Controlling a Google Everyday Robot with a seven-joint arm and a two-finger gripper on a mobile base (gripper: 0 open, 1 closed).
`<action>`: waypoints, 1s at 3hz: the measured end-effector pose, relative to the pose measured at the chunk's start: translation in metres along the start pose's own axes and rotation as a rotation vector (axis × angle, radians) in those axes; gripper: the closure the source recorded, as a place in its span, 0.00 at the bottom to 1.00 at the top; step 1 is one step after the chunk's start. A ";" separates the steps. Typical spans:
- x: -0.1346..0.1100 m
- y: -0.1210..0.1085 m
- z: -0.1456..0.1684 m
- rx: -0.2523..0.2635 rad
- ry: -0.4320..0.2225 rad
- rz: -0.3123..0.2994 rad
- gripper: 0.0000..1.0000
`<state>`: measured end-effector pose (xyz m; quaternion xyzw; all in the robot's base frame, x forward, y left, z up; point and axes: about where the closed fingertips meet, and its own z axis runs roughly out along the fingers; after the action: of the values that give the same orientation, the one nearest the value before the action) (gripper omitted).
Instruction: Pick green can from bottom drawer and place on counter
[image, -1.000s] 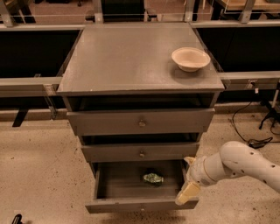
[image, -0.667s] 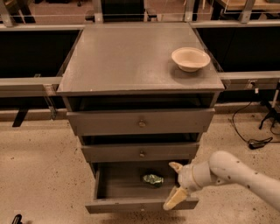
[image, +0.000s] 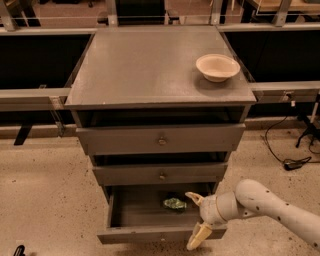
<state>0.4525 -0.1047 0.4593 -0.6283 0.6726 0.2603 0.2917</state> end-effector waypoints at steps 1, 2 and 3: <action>0.013 0.009 0.017 -0.003 0.016 -0.004 0.00; 0.064 -0.012 0.056 0.090 0.098 -0.084 0.00; 0.092 -0.071 0.069 0.254 0.058 -0.141 0.00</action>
Offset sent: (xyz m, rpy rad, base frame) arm 0.1054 -0.0323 -0.1465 -0.2295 -0.4520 -0.2022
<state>0.5244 -0.1243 0.3461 -0.6394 0.6624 0.1335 0.3668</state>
